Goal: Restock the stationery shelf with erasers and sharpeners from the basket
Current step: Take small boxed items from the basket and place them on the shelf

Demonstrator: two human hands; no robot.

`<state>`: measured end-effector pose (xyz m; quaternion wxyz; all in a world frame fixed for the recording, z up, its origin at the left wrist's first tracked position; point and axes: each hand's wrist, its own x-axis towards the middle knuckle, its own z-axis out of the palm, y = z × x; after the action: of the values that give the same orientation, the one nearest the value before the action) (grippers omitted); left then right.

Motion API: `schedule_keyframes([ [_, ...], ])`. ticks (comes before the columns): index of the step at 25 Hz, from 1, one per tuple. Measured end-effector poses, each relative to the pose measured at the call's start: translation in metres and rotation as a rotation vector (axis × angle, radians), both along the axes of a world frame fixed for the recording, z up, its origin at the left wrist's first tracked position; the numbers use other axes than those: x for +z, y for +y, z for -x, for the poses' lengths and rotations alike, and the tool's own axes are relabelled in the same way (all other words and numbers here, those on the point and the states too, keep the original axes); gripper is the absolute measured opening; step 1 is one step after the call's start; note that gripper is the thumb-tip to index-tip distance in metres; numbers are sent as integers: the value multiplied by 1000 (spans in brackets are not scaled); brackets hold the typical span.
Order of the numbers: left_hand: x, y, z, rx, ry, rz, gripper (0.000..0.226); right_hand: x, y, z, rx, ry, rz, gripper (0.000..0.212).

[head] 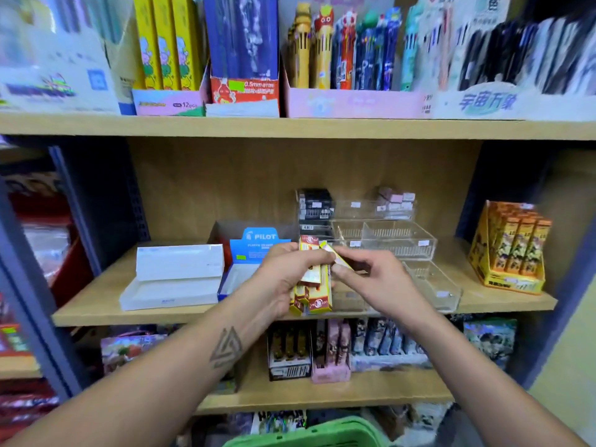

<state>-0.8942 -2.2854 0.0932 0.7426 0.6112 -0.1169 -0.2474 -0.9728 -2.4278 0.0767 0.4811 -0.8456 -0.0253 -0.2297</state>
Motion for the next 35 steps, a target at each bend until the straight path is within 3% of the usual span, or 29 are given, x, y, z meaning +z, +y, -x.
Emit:
schedule_keyframes([
  [4,33,-18,-36,-19,-175,-202,22,38,-35,-31,-64,61,-2,31],
  [6,45,-30,-64,6,-397,-404,20,52,-60,-60,-234,57,212,27],
  [9,62,-49,-100,-23,-842,-812,21,64,-91,-101,-407,218,632,22],
  [12,71,-64,-116,-149,-1115,-1076,33,61,-104,-132,-362,382,828,25],
  [15,65,-75,-121,-296,-1265,-1206,44,51,-103,-152,-270,430,899,27],
  [23,46,-76,-132,-326,-1333,-1369,20,32,-100,-167,-283,404,960,27],
  [29,46,-73,-135,-329,-1324,-1368,26,31,-98,-163,-249,438,900,24],
  [33,45,-71,-138,-357,-1310,-1340,27,34,-93,-166,-260,453,1082,17],
  [35,51,-67,-139,-392,-1217,-1274,27,36,-91,-169,-268,480,1119,14],
])
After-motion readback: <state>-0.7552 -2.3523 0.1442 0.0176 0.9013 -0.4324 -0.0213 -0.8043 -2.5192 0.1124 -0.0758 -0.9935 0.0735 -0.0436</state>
